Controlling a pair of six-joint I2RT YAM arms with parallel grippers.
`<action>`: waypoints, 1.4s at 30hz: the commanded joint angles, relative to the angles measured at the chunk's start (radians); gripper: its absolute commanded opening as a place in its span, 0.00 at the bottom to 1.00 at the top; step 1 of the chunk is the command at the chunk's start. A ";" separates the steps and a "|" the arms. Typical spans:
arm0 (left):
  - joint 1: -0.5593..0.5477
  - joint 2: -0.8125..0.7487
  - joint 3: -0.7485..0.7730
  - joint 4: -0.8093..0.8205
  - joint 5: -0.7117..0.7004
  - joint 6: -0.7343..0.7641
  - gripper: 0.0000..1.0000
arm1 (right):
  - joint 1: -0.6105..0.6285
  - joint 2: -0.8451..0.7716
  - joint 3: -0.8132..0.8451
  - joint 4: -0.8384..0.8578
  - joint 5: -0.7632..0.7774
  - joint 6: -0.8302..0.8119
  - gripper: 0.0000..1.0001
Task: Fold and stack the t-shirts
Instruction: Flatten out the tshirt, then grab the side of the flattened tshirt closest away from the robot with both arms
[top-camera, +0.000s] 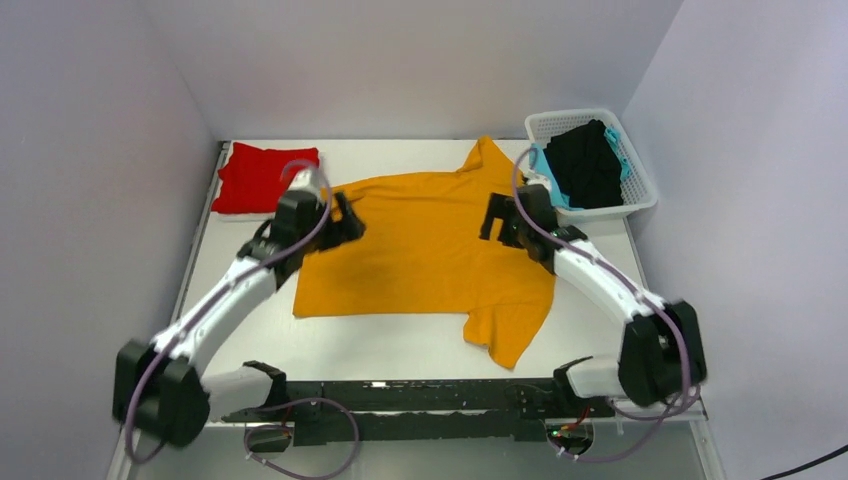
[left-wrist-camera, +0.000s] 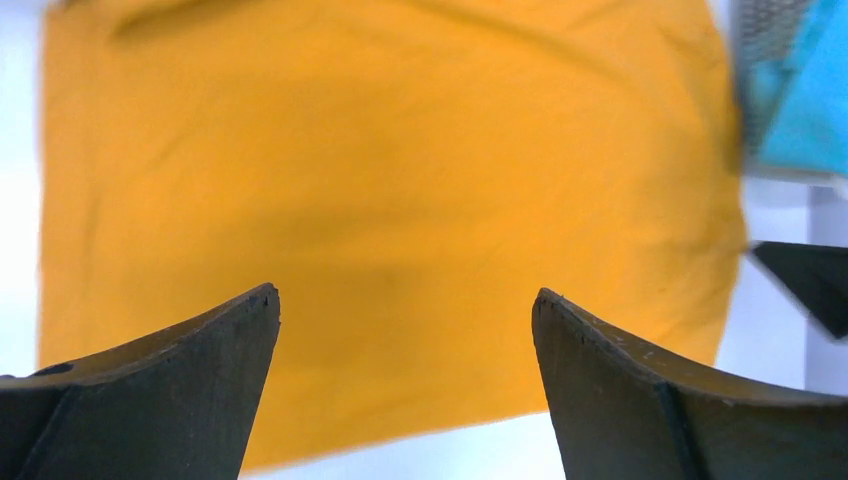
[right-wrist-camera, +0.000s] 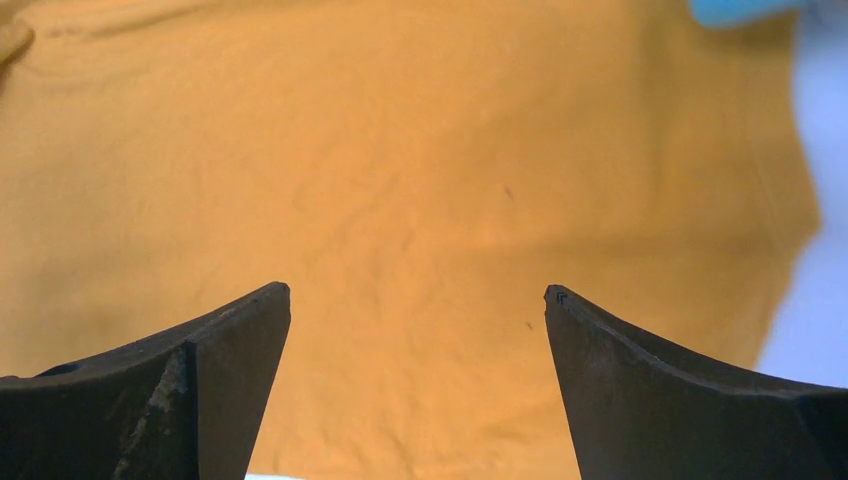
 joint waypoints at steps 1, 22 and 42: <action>0.006 -0.241 -0.271 -0.229 -0.167 -0.196 0.99 | -0.035 -0.214 -0.162 0.020 0.084 0.099 1.00; 0.096 -0.392 -0.611 -0.283 -0.274 -0.441 0.66 | -0.063 -0.320 -0.294 0.072 0.043 0.150 1.00; 0.134 -0.174 -0.586 -0.093 -0.251 -0.446 0.00 | -0.063 -0.320 -0.281 -0.006 0.090 0.153 1.00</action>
